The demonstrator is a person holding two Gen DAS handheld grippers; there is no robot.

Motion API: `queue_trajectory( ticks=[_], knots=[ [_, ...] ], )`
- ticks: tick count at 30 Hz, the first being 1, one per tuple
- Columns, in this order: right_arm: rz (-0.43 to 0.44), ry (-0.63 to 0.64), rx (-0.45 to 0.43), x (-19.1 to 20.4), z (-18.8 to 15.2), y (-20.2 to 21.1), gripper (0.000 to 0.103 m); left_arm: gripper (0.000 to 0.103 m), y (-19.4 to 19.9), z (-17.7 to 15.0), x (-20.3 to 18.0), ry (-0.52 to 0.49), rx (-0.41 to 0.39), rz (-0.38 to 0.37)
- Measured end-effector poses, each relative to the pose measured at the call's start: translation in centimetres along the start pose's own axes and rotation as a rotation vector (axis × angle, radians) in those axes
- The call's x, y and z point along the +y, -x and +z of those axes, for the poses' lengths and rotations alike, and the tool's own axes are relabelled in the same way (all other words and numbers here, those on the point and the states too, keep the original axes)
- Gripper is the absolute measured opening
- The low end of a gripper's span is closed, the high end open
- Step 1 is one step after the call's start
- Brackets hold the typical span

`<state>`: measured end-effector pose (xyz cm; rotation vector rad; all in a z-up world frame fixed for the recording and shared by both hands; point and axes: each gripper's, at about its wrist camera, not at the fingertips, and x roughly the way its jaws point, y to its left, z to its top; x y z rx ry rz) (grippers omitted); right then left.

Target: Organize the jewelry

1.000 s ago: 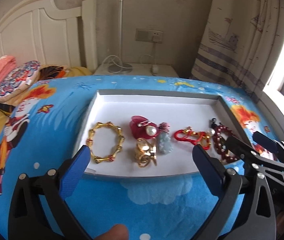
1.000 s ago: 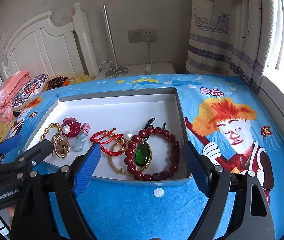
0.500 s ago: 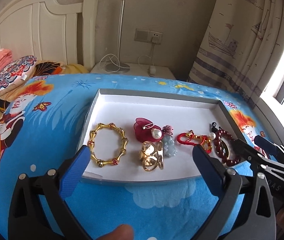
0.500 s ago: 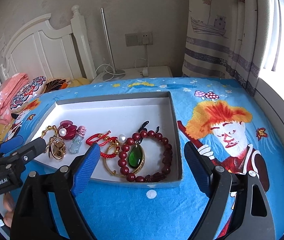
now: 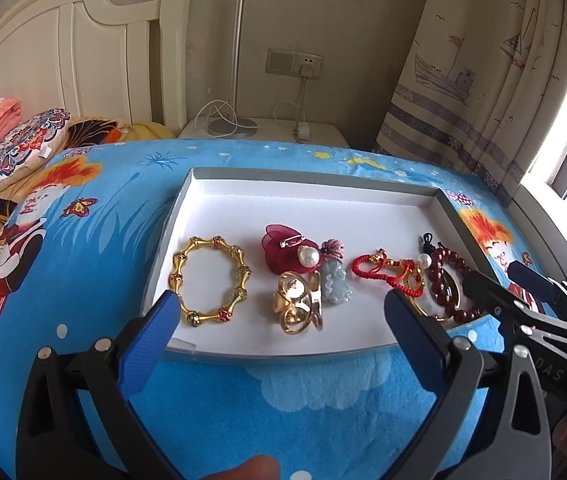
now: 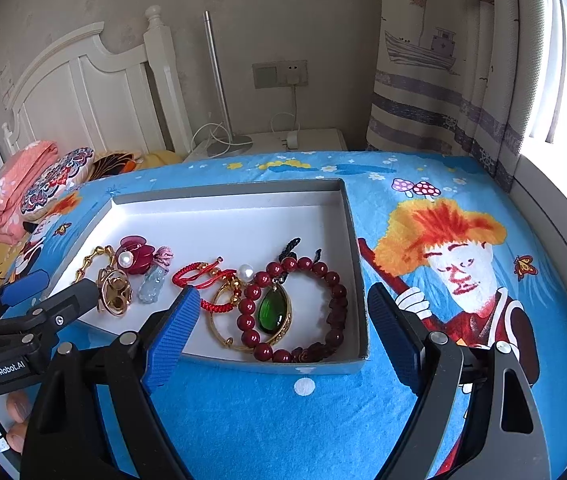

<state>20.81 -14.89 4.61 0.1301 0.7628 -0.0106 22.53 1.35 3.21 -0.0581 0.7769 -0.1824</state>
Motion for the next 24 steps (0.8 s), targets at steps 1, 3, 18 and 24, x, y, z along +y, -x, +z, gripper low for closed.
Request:
queue_trajectory(
  ticks=[1, 3, 18, 24],
  knots=[
    [-0.001, 0.001, 0.0, 0.03, 0.01, 0.0, 0.08, 0.098, 0.01, 0.02, 0.01, 0.0, -0.001, 0.001],
    [-0.002, -0.002, -0.001, 0.04, 0.01, 0.04, 0.08, 0.098, 0.0, 0.03, 0.02, 0.001, 0.001, 0.0],
    [0.0, -0.002, 0.0, 0.04, 0.06, 0.04, 0.08, 0.098, 0.02, 0.02, 0.08, -0.004, 0.001, -0.001],
    [0.001, -0.002, 0.0, 0.02, 0.06, 0.04, 0.08, 0.098, -0.09, 0.0, 0.04, -0.008, 0.001, -0.002]
  ],
)
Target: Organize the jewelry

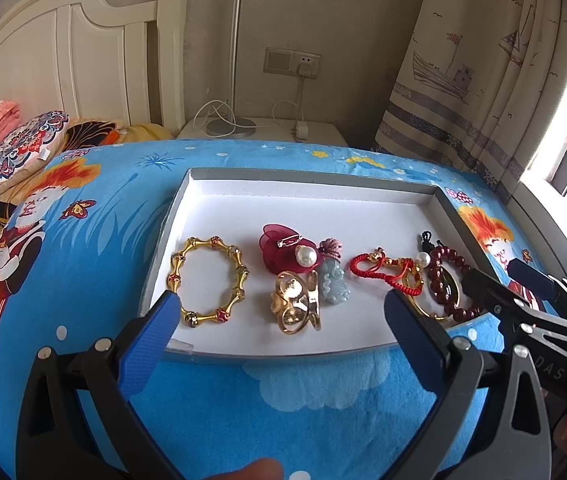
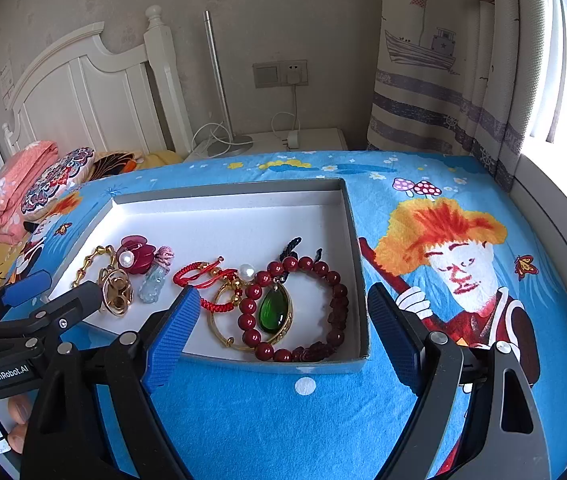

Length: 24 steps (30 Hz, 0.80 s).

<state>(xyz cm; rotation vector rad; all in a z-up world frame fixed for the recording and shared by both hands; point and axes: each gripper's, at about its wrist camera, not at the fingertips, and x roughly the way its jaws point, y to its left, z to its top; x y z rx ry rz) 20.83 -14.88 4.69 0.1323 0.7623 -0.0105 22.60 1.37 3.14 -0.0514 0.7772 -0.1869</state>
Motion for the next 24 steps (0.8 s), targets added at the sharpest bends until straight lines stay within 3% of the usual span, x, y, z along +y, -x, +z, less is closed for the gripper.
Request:
queue_trajectory(
  ticks=[24],
  knots=[
    [-0.001, 0.0, 0.001, 0.03, -0.01, 0.02, 0.08, 0.098, -0.11, 0.04, 0.07, -0.001, 0.004, 0.0]
  ],
)
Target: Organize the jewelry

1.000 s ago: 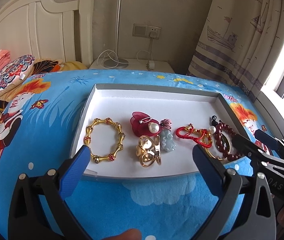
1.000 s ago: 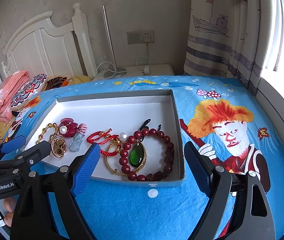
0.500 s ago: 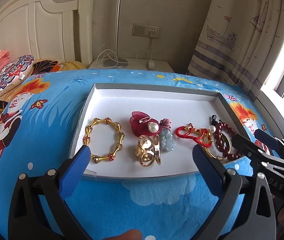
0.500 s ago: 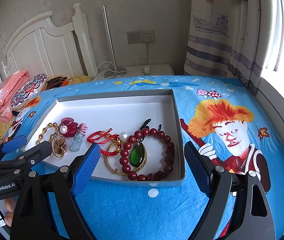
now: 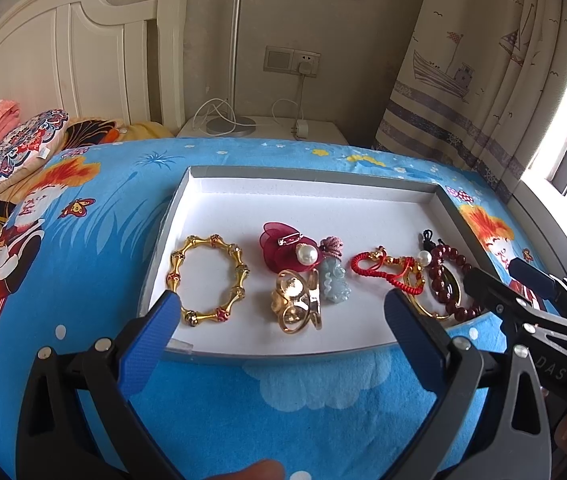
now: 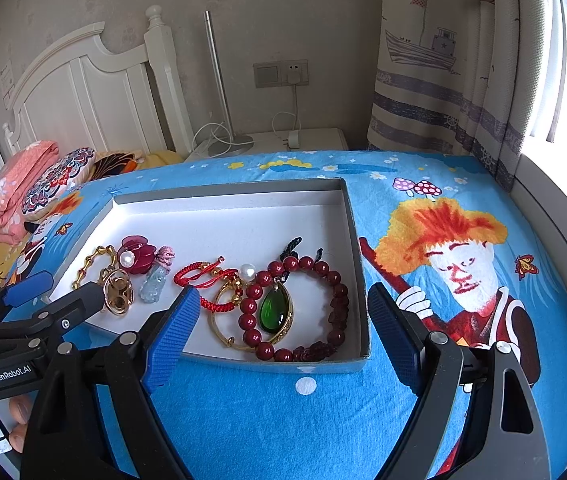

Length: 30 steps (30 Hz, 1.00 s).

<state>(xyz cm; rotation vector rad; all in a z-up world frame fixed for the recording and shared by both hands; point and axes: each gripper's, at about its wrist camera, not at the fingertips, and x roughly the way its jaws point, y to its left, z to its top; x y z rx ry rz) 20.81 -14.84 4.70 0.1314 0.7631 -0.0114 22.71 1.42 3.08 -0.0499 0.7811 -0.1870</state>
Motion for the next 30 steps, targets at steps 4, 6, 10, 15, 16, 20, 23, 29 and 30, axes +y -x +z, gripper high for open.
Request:
queue_trajectory(
  ticks=[4, 6, 10, 15, 16, 20, 23, 29, 30],
  knots=[
    [0.002, 0.001, 0.001, 0.02, -0.02, -0.01, 0.08, 0.098, -0.02, 0.0, 0.04, 0.001, 0.0, 0.0],
    [0.003, -0.001, 0.001, -0.02, -0.02, 0.0, 0.08, 0.098, -0.02, -0.02, 0.01, 0.0, 0.0, 0.0],
    [0.003, -0.001, 0.001, 0.01, -0.02, 0.0, 0.08, 0.098, -0.02, -0.01, 0.04, 0.0, 0.0, 0.0],
    [0.004, -0.001, 0.002, 0.05, -0.03, 0.0, 0.08, 0.098, -0.16, -0.07, 0.06, 0.002, 0.004, 0.001],
    [0.003, 0.0, 0.001, 0.05, -0.03, 0.0, 0.08, 0.098, -0.16, -0.11, 0.06, 0.002, 0.005, 0.001],
    [0.003, -0.001, 0.002, 0.05, -0.02, -0.02, 0.08, 0.098, -0.32, -0.2, 0.1, 0.001, 0.01, -0.001],
    [0.003, 0.0, 0.001, 0.03, 0.0, 0.0, 0.08, 0.098, -0.45, -0.29, 0.04, -0.004, 0.017, 0.003],
    [0.004, -0.001, 0.002, 0.04, -0.01, 0.01, 0.08, 0.099, -0.37, -0.14, 0.01, -0.005, -0.007, 0.028],
    [0.003, 0.0, 0.001, 0.03, 0.0, 0.0, 0.08, 0.099, -0.22, -0.11, -0.15, -0.015, -0.014, 0.025]
  ],
)
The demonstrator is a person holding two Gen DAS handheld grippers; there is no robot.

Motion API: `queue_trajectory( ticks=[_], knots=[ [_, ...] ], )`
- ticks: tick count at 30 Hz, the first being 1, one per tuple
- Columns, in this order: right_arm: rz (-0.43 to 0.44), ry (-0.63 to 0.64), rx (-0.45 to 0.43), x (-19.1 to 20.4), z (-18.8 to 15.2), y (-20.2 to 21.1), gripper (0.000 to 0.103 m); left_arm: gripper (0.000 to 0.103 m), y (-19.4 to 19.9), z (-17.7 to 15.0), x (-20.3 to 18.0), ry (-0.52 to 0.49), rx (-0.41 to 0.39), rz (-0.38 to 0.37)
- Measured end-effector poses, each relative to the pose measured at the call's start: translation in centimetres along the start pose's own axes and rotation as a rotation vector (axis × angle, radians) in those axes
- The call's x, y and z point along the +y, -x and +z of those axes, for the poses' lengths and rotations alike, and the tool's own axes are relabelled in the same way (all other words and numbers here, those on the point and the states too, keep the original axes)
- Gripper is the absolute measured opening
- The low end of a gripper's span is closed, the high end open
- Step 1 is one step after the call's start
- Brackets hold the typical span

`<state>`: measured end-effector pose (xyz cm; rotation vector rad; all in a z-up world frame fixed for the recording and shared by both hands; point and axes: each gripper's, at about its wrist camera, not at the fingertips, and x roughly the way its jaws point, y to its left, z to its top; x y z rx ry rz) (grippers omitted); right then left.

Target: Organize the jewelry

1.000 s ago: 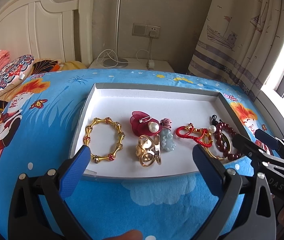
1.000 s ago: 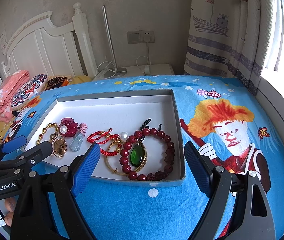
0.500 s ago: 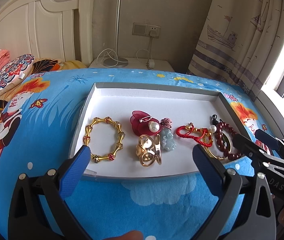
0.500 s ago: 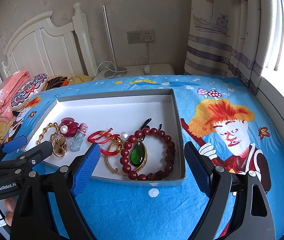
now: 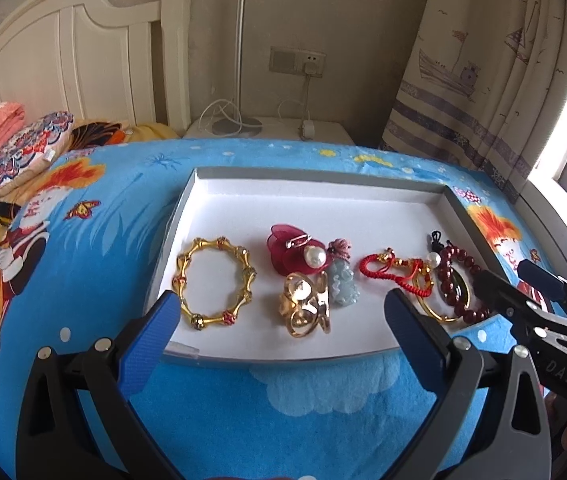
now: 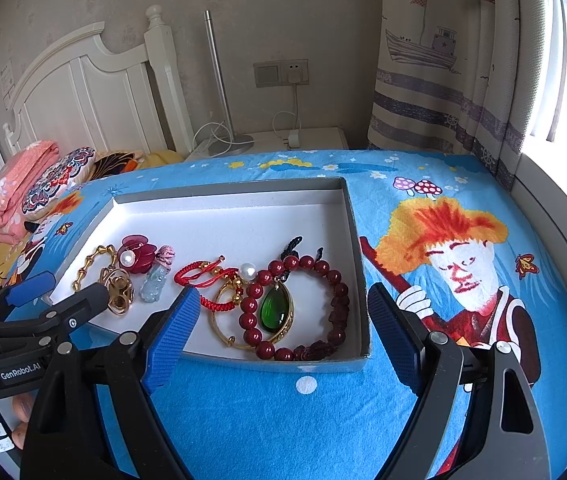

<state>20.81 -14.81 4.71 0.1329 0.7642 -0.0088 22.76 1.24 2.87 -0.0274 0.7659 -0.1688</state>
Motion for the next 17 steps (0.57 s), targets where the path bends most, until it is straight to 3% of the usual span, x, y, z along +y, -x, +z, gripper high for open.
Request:
queue_trajectory(
  ticks=[10, 17],
  knots=[
    [-0.001, -0.002, 0.001, -0.05, -0.09, -0.02, 0.08, 0.099, 0.11, 0.24, -0.8, -0.025, 0.007, -0.017],
    [-0.001, -0.005, 0.002, -0.02, -0.18, -0.02, 0.081, 0.099, 0.24, 0.42, -0.77, -0.027, 0.004, 0.009]
  ],
)
